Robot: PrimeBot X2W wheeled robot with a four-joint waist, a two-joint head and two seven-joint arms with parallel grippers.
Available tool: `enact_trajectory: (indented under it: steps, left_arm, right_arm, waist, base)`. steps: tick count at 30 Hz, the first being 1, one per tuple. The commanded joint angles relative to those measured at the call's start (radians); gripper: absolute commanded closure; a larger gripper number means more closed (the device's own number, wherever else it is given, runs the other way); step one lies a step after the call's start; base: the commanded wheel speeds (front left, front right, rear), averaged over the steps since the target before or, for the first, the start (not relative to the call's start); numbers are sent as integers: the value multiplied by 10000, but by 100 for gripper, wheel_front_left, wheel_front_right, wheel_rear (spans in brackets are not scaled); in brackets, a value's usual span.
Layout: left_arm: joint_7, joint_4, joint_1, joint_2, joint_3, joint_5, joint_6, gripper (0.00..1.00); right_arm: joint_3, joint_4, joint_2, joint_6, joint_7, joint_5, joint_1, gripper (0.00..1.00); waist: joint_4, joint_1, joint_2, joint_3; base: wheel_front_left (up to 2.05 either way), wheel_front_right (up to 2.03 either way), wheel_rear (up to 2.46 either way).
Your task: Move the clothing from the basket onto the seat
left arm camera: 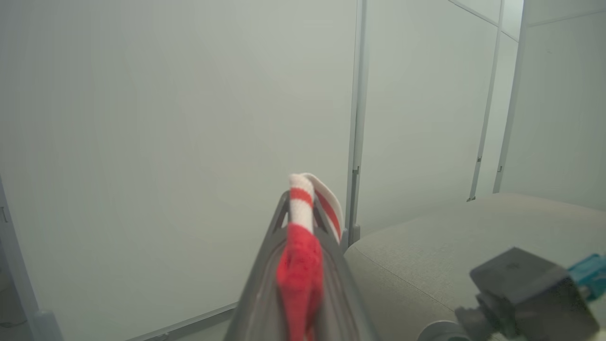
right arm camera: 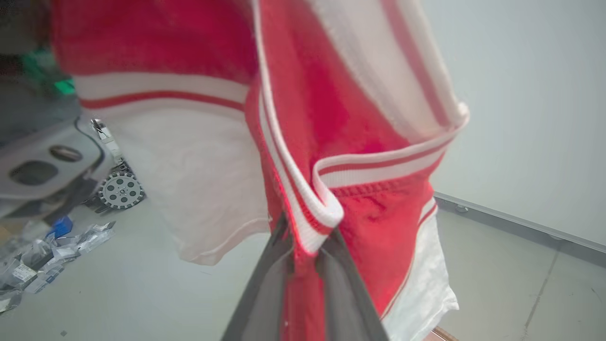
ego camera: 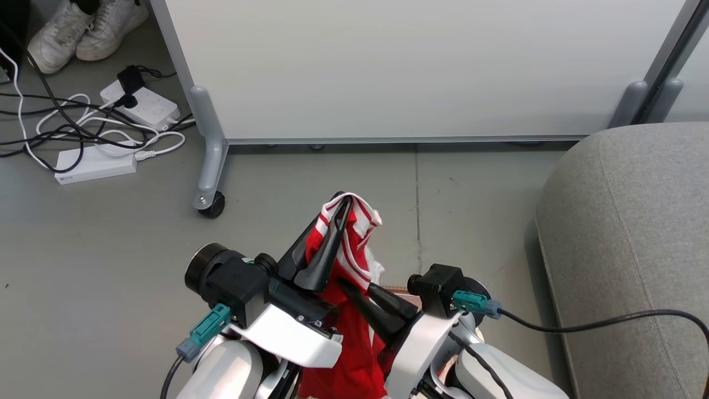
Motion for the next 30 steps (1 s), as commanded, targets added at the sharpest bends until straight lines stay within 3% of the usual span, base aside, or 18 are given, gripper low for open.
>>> enact_trajectory:
  steps: [1, 4, 5, 6, 7, 17, 30]
  left_arm:
    - [-61, 26, -105, 13, -6, -54, -24, 100]
    - [-26, 44, -104, 12, -18, -132, -58, 100]
    - [-21, 41, -110, 18, -5, -156, -44, 69]
    - [-17, 40, -114, 27, 11, -163, -4, 26]
    - [-21, 52, -115, 34, 24, -156, 40, 0]
    - [118, 273, 4, 263, -174, -86, -68, 0]
    - [404, 1051, 275, 862, -1313, 487, -461, 0]
  right_arm:
    - [96, 164, -63, 23, -116, 170, -181, 100]
    - [113, 357, -60, 23, -312, 313, -354, 100]
    - [67, 407, -59, 23, -366, 358, -393, 100]
    - [15, 454, -57, 23, -427, 383, -420, 100]
    - [-42, 507, -63, 23, -480, 367, -457, 100]
    - [-1024, 818, -59, 23, -771, 107, -775, 100]
    - [-2715, 1332, -60, 23, -841, -691, -735, 100]
  waist:
    - [-15, 0, 0, -5]
    - [-42, 0, 0, 6]
    - [-62, 0, 0, 10]
    - [-89, 0, 0, 22]
    - [-126, 0, 0, 34]
    - [-710, 0, 0, 205]
    - [-1719, 0, 0, 541]
  base:
    - [0, 0, 0]
    - [0, 0, 0]
    - [0, 0, 0]
    - [0, 0, 0]
    - [0, 0, 0]
    - [0, 0, 0]
    - [0, 0, 0]
